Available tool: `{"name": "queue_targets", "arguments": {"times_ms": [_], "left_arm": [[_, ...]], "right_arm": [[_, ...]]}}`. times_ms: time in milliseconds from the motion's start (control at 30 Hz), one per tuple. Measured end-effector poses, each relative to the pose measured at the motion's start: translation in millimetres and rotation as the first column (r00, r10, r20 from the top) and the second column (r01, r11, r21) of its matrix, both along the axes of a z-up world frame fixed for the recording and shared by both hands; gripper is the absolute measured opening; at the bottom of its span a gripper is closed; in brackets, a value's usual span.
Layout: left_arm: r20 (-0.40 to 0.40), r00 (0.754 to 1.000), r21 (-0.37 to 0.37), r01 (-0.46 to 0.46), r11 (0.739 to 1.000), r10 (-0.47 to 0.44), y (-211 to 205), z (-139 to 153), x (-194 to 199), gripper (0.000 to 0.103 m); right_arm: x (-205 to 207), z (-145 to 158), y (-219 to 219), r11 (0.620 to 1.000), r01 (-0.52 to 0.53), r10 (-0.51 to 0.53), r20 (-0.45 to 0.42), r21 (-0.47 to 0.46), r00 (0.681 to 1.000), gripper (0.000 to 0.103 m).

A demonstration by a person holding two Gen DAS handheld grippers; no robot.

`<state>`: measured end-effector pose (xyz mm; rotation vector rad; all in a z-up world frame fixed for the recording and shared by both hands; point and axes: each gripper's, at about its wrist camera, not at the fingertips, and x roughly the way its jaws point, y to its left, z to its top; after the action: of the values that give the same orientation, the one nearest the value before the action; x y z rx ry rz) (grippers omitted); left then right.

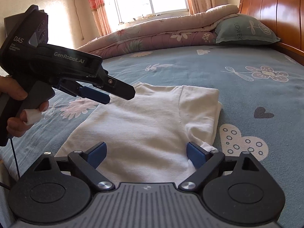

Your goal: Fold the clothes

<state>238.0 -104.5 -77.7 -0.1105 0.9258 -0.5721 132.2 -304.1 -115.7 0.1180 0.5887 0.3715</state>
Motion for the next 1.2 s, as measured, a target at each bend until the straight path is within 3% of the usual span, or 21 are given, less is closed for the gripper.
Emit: {"name": "queue_targets", "arguments": {"times_ms": [67, 200, 300, 500, 600, 700, 833, 1033, 1200], "left_arm": [[-0.044, 0.999, 0.004, -0.005, 1.0, 0.005, 0, -12, -4, 0.084], [-0.026, 1.0, 0.007, 0.008, 1.0, -0.008, -1, 0, -18, 0.084], [-0.032, 0.999, -0.046, 0.037, 0.998, -0.038, 1, 10, -34, 0.085], [-0.098, 0.995, -0.08, 0.008, 0.997, -0.016, 11, -7, -48, 0.085], [-0.024, 1.0, -0.046, -0.016, 0.999, 0.015, 21, 15, -52, 0.086], [0.031, 0.997, 0.009, -0.067, 0.998, 0.067, 33, 30, -55, 0.087], [0.046, 0.992, 0.038, -0.117, 0.992, 0.115, 48, 33, -63, 0.088], [0.084, 0.986, 0.068, -0.149, 0.986, 0.143, 68, 36, -76, 0.088], [0.126, 0.977, 0.107, -0.185, 0.977, 0.171, 78, 44, -81, 0.088]], "right_arm": [[0, 0, 2, 1.0, -0.002, 0.002, 0.001, -0.014, 1.0, 0.095], [0, 1, 5, 1.0, -0.009, 0.009, -0.009, -0.021, 1.0, 0.099], [-1, 0, 6, 1.0, -0.009, 0.009, -0.006, -0.027, 1.0, 0.101], [-2, 2, 17, 0.996, -0.012, 0.011, -0.012, -0.091, 1.0, 0.103], [-3, 11, 21, 0.993, 0.006, -0.009, -0.026, -0.121, 1.0, 0.103], [-1, 23, 26, 0.997, 0.001, -0.003, -0.021, -0.077, 1.0, 0.103], [6, 30, 44, 0.996, -0.062, 0.062, -0.008, -0.06, 0.998, 0.103], [12, 10, 51, 0.997, -0.076, 0.075, -0.073, -0.002, 0.995, 0.103], [13, 31, 57, 0.998, -0.06, 0.06, -0.067, 0.004, 0.996, 0.103]]}}
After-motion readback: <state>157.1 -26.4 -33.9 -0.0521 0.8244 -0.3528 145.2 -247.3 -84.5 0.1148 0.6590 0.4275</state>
